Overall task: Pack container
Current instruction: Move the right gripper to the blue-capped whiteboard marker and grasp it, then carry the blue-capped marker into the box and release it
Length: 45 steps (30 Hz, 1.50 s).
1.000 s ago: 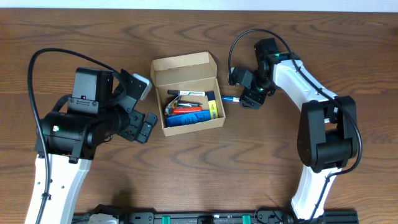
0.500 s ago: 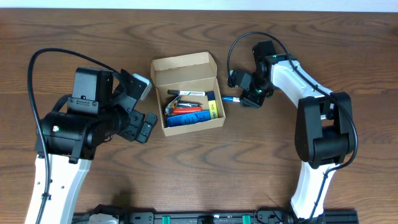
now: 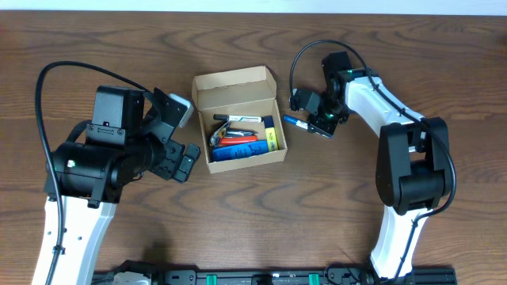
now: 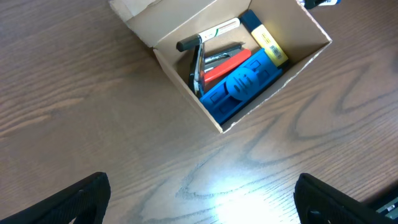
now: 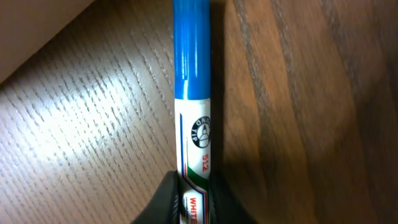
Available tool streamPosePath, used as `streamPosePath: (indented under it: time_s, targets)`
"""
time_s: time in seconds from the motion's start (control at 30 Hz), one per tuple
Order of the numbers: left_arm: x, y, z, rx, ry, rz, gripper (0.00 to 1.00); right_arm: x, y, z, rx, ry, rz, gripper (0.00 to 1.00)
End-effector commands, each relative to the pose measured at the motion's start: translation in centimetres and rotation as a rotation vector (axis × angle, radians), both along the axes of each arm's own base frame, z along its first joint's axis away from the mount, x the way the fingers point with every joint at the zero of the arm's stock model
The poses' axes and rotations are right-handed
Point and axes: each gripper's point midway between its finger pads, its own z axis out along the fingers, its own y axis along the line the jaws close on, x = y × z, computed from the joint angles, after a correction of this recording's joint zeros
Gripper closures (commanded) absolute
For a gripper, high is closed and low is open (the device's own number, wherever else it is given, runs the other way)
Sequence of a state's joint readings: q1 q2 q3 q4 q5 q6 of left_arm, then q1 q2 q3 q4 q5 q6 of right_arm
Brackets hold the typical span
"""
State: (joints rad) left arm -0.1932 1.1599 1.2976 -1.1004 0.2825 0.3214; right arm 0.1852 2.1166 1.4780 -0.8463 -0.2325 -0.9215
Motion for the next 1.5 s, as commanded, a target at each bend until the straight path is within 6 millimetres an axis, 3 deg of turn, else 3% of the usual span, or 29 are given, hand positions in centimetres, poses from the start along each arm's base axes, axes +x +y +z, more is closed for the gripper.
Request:
streamPosePath:
  time_s: [0.0,0.13,0.2,0.43,0.6,0.7,0.77,0.9,1.03,1.27,1.47]
  targets:
    - [0.1,0.0,0.4,-0.001,-0.009,-0.010,0.05,-0.4,0.0,-0.5,0.005,0.034,-0.057,0.99]
    - [0.1,0.0,0.4,-0.001,-0.009,-0.010,0.05,0.0,-0.1,0.9,0.009,0.033,-0.167,0.99]
    - [0.1,0.0,0.4,-0.001,-0.009,-0.010,0.05,0.6,-0.1,2.8,0.020,0.007,-0.220,0.99]
    - [0.1,0.0,0.4,-0.001,-0.010,-0.010,0.05,2.6,0.0,13.7,0.075,-0.221,-0.362,0.99]
    - [0.1,0.0,0.4,-0.001,-0.009,-0.010,0.05,0.5,3.4,21.4,0.214,-0.358,-0.294,0.99]
    - [0.1,0.0,0.4,-0.001,-0.009,-0.010,0.05,-1.9,6.9,24.5,0.300,-0.405,-0.145,0.99]
    - [0.1,0.0,0.4,-0.001,-0.009,-0.010,0.05,-3.3,9.0,25.2,0.319,-0.423,-0.044,0.99]
    - [0.1,0.0,0.4,-0.001,-0.010,-0.010,0.05,-5.7,12.8,24.0,0.300,-0.426,0.172,0.99]
    - [0.1,0.0,0.4,-0.001,-0.009,-0.010,0.05,-7.5,15.0,20.9,0.254,-0.392,0.364,0.99]
    - [0.1,0.0,0.4,-0.001,-0.009,-0.010,0.05,-8.8,16.9,14.5,0.178,-0.262,0.548,0.99]
    - [0.1,0.0,0.4,-0.001,-0.009,-0.010,0.05,-8.9,17.3,10.3,0.139,-0.183,0.619,0.99]
